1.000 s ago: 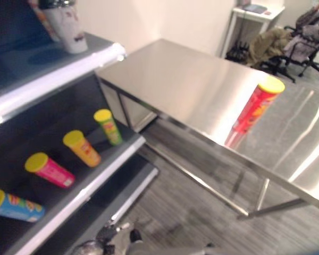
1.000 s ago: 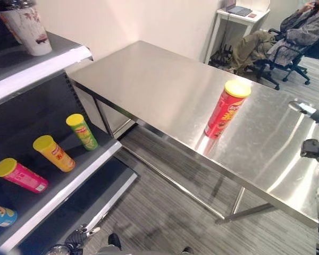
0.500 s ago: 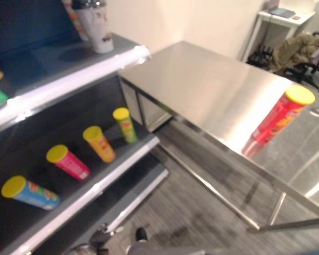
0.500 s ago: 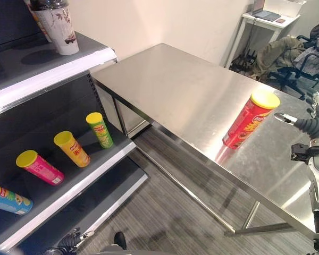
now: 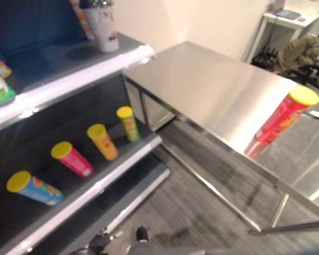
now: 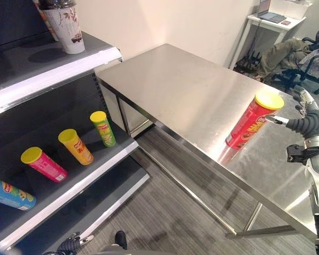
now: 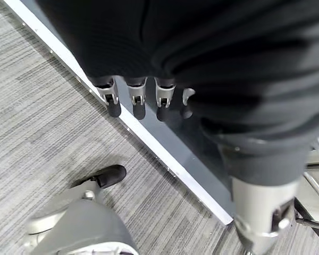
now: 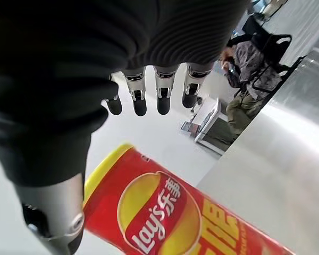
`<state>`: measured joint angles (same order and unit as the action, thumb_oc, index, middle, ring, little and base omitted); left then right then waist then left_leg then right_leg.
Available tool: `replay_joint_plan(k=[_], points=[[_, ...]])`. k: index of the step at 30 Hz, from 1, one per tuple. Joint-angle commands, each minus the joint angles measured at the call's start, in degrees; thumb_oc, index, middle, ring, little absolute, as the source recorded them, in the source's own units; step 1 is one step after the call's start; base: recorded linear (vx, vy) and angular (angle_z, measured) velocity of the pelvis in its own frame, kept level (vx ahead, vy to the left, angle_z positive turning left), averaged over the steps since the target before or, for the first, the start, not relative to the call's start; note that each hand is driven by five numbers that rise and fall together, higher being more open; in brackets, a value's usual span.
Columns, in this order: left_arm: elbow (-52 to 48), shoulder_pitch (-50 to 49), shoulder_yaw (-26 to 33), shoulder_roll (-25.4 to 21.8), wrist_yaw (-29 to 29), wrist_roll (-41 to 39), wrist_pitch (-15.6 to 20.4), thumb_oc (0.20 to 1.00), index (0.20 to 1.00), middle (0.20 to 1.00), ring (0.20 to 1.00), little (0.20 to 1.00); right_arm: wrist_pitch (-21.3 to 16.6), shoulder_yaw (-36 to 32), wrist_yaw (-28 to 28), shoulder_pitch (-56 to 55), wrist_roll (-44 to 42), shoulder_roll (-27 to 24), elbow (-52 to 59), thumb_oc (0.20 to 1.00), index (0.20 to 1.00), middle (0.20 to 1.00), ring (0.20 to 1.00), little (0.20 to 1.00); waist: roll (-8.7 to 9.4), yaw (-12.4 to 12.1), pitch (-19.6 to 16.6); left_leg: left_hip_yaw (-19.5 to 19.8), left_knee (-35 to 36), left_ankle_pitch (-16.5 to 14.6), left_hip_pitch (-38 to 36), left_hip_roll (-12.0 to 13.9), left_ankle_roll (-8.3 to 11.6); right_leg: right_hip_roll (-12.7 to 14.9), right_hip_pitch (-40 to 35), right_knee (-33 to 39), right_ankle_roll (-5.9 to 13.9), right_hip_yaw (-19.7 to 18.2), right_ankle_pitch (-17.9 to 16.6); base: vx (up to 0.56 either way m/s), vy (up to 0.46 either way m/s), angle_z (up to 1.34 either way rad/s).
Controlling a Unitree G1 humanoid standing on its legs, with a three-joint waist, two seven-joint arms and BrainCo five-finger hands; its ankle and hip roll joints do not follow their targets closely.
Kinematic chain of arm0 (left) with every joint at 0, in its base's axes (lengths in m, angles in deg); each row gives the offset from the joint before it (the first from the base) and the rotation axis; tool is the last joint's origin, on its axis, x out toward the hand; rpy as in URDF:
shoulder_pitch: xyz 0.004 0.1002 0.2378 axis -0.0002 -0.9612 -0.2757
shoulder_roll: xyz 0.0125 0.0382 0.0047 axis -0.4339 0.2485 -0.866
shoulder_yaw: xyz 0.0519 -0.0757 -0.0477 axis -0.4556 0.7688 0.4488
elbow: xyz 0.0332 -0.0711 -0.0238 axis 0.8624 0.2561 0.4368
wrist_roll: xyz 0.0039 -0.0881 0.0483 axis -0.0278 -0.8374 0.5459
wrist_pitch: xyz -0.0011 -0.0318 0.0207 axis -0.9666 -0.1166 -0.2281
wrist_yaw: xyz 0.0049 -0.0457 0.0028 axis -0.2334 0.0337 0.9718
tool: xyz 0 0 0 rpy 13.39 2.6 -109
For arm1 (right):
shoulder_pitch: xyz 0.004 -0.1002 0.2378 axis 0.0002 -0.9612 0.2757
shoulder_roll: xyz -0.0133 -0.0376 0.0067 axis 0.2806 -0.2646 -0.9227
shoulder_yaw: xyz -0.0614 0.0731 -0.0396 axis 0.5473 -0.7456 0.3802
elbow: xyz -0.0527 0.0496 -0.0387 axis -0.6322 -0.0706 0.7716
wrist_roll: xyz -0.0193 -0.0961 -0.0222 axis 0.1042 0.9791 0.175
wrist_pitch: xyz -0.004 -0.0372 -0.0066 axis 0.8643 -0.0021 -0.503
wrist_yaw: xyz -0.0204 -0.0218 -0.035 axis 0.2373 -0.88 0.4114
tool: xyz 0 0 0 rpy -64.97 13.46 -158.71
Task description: Put the goods on the table back onto the shelves and tidy them up.
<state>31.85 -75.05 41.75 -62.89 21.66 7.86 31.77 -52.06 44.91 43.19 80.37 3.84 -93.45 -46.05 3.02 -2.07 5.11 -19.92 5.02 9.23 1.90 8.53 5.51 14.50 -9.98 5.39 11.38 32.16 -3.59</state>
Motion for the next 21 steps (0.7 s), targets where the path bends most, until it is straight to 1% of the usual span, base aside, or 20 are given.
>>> replay_joint_plan(k=[1,5,8,21], points=[[0.4,2.9,-1.0,-1.1,-0.1,1.4,1.6,1.000,1.000,1.000,1.000,1.000,-3.0,2.2,-0.1,6.5,-1.6,-7.0,-1.8,1.000,1.000,1.000,1.000,1.000,0.25,-2.7,-1.4,-1.5,-2.3,-6.4,-3.8,3.8,4.29,2.3,-0.4,-1.4,1.14,0.3,2.2,0.00,0.000,0.00],[-0.1,3.2,-1.6,-1.3,0.0,1.2,1.8,1.000,1.000,1.000,1.000,1.000,-3.0,4.8,0.1,8.8,-1.4,-7.9,-2.8,1.000,1.000,1.000,1.000,1.000,0.43,-2.9,-1.3,-1.4,-2.2,-6.3,-3.9,3.8,4.33,2.4,-0.4,-1.5,1.16,0.4,2.0,0.00,0.000,0.00],[-0.1,3.3,-1.8,-1.3,0.1,1.3,1.9,1.000,1.000,1.000,1.000,1.000,-2.6,5.9,0.1,9.3,0.6,-9.1,-3.4,1.000,1.000,1.000,1.000,1.000,0.55,-3.0,-1.4,-1.2,-2.1,-6.2,-3.8,3.7,4.34,2.4,-0.4,-1.6,1.15,0.6,2.0,0.00,0.001,0.01],[1.3,3.4,-2.3,-1.5,0.4,2.5,2.3,1.000,1.000,1.000,1.000,1.000,-1.7,9.3,3.0,8.9,0.8,-13.2,-5.4,1.000,1.000,1.000,1.000,1.000,1.18,-3.5,-1.3,-0.7,-1.9,-5.9,-3.4,3.6,4.60,2.5,-0.5,-1.7,1.25,1.4,1.7,0.00,0.001,0.01]])
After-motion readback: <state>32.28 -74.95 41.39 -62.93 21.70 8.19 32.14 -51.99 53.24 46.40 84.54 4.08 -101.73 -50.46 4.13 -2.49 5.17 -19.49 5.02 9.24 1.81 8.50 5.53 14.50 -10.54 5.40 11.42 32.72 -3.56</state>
